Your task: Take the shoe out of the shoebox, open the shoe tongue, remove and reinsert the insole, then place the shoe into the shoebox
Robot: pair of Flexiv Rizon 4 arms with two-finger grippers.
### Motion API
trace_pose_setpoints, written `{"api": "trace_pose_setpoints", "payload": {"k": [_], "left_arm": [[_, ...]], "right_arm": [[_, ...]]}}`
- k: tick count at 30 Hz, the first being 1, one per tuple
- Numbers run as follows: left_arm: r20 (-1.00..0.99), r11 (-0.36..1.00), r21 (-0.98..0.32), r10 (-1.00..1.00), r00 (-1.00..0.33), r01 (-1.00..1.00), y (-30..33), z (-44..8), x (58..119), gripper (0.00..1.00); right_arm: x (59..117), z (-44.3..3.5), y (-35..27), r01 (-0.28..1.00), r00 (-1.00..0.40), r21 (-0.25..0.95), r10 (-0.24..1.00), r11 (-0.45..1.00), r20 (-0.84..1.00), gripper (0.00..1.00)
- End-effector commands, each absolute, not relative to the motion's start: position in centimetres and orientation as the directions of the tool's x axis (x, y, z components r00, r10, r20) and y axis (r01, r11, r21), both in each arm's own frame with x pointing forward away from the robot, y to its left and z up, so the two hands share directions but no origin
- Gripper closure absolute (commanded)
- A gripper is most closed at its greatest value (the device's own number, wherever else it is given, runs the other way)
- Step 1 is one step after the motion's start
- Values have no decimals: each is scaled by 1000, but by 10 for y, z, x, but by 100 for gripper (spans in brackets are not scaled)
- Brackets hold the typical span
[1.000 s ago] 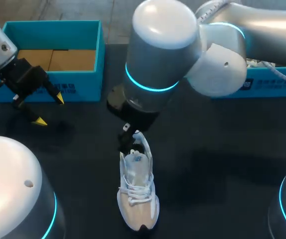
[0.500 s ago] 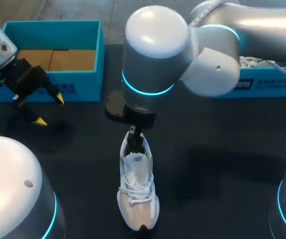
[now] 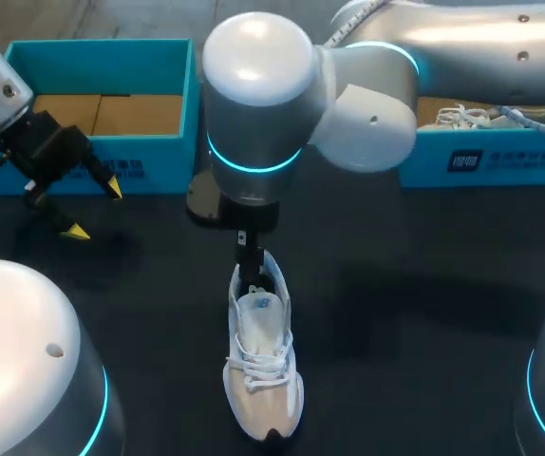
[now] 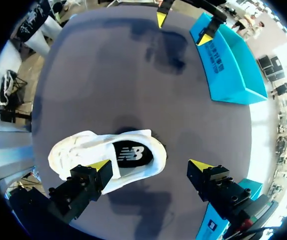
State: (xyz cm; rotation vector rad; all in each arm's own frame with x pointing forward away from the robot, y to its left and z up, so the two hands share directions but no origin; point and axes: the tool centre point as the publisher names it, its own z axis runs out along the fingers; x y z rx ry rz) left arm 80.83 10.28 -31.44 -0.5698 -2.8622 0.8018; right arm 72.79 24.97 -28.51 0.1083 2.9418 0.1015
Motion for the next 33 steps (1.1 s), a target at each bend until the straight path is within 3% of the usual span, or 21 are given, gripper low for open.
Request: {"api": "trace_pose_setpoints", "payload": {"k": [1, 33], "left_arm": [[10, 790, -519, 386, -922, 325, 103, -314, 808, 0], [10, 790, -519, 386, -922, 325, 103, -314, 808, 0]], "right_arm": [[737, -299, 253, 57, -981, 67, 69, 996, -181, 0], [762, -350, 253, -10, -992, 46, -4, 999, -126, 0]]}}
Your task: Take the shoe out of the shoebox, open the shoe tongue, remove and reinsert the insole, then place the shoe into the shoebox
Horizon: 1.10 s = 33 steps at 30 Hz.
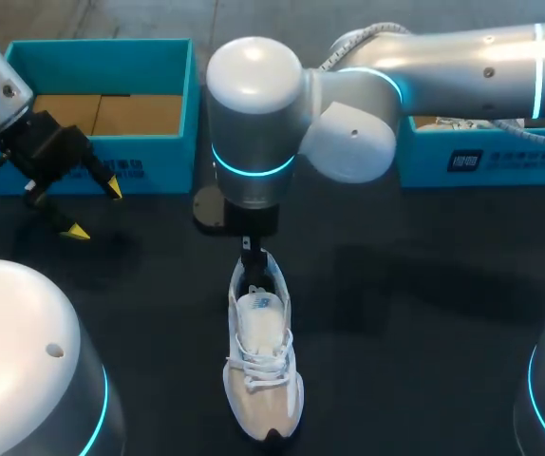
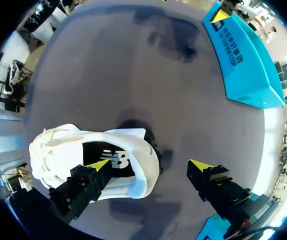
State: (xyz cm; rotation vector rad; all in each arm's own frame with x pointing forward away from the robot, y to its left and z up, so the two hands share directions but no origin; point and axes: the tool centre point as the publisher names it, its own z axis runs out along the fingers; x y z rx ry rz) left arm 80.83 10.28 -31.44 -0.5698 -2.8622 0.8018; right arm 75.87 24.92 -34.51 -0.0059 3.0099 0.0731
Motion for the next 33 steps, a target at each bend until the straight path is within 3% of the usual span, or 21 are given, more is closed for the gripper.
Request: {"api": "trace_pose_setpoints", "payload": {"k": [1, 32, 33], "left_arm": [[10, 790, -519, 386, -922, 325, 103, -314, 808, 0], [10, 790, -519, 386, -922, 325, 103, -314, 808, 0], [10, 790, -519, 386, -922, 325, 103, -314, 808, 0]], "right_arm": [[763, -351, 253, -12, -992, 45, -6, 999, -126, 0], [775, -390, 246, -29, -998, 37, -27, 999, -58, 0], [774, -390, 245, -29, -998, 38, -27, 999, -57, 13]]}}
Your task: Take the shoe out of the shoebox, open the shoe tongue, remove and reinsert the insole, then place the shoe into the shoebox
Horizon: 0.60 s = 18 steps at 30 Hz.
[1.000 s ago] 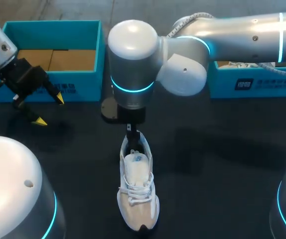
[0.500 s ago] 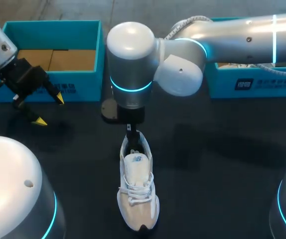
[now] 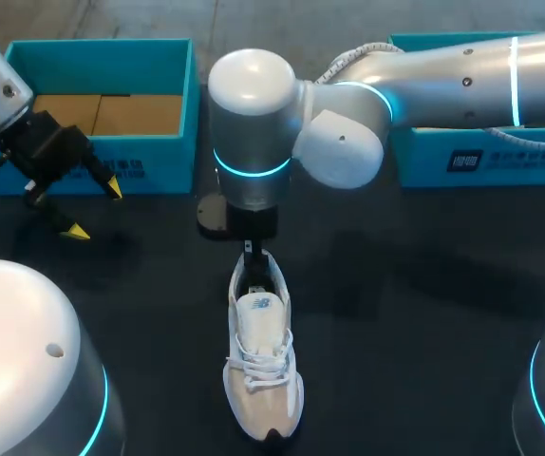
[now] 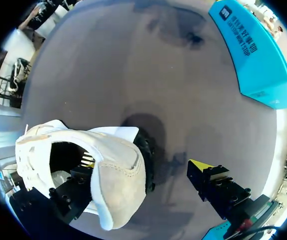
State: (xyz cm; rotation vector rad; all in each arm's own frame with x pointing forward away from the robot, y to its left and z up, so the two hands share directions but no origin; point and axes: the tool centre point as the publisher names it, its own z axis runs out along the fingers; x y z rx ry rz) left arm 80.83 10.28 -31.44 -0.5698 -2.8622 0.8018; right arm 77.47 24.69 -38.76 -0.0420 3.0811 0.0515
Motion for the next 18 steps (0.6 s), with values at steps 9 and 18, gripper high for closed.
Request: {"api": "trace_pose_setpoints", "payload": {"k": [9, 18], "left_arm": [[10, 790, -519, 386, -922, 325, 103, -314, 808, 0], [10, 790, -519, 386, -922, 325, 103, -314, 808, 0]], "right_arm": [[768, -392, 242, -26, -998, 42, -23, 999, -51, 100], [761, -385, 242, -18, -998, 46, -15, 999, -59, 100]]}}
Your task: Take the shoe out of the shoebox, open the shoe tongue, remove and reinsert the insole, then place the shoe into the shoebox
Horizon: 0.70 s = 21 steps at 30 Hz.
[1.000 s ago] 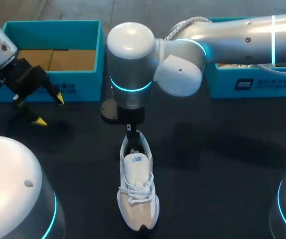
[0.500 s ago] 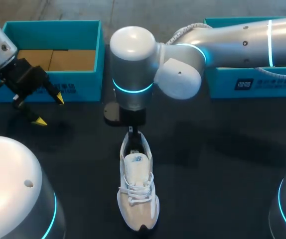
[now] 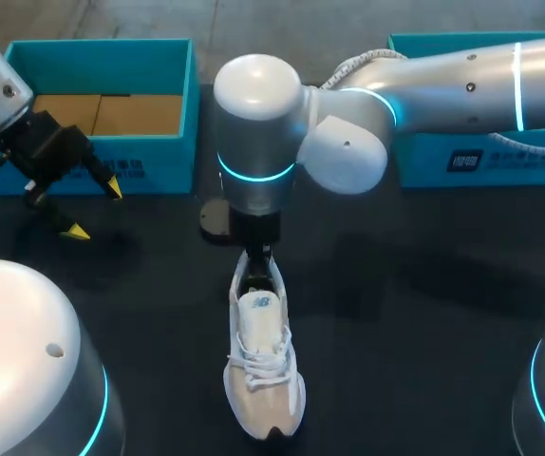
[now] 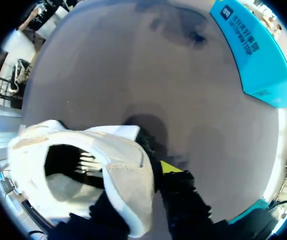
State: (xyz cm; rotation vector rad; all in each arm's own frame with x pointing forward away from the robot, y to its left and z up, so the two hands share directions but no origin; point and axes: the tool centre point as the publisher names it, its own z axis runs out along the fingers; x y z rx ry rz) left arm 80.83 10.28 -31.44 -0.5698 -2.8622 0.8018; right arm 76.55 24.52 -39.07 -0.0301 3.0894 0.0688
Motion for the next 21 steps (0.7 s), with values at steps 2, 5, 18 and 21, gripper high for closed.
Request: {"api": "trace_pose_setpoints", "payload": {"k": [2, 5, 18, 21], "left_arm": [[10, 790, -519, 386, -922, 325, 103, -314, 808, 0], [10, 790, -519, 386, -922, 325, 103, -314, 808, 0], [10, 790, -519, 386, -922, 325, 103, -314, 808, 0], [10, 790, -519, 386, -922, 325, 103, -314, 808, 0]], "right_arm": [[761, -383, 242, -15, -998, 42, -12, 999, -60, 100], [760, -378, 241, -5, -998, 33, -3, 999, -62, 100], [781, -305, 202, 21, -984, -22, 17, 1000, -176, 100], [791, -286, 191, 19, -979, -37, 12, 999, -201, 100]]}}
